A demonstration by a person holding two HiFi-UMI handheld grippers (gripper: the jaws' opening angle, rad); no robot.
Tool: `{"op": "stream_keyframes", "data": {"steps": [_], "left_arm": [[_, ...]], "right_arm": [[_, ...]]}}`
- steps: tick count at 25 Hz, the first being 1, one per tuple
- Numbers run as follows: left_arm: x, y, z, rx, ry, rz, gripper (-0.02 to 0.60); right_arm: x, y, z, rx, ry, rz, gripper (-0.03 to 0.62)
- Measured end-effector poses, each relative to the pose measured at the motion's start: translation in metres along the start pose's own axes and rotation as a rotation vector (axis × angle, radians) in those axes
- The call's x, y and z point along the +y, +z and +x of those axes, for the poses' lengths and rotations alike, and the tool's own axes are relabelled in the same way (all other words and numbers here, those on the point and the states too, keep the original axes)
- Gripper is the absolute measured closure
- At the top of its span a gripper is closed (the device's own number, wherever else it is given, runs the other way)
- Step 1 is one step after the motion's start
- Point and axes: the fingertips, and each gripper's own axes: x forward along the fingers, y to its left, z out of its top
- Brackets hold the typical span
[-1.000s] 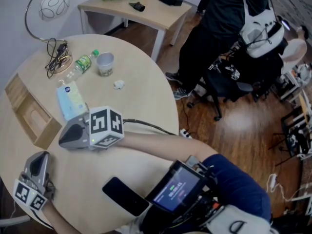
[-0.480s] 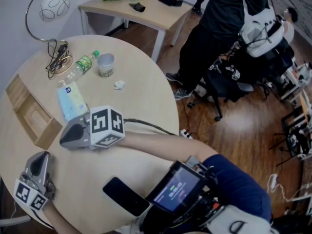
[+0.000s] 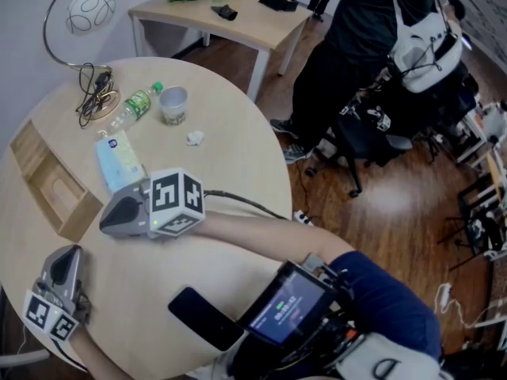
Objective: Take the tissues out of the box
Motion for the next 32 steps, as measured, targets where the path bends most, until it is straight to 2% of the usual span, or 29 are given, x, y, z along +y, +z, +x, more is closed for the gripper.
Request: {"op": "stream_keyframes", "data": {"steps": [32], "left_arm": [[0.0011,0.0004,-0.0013,0.001,0.004,-0.002,0.577]], "right_arm": [[-0.0016,-0.0003,0.0004,0.008,-0.002,0.005,0.588]]}}
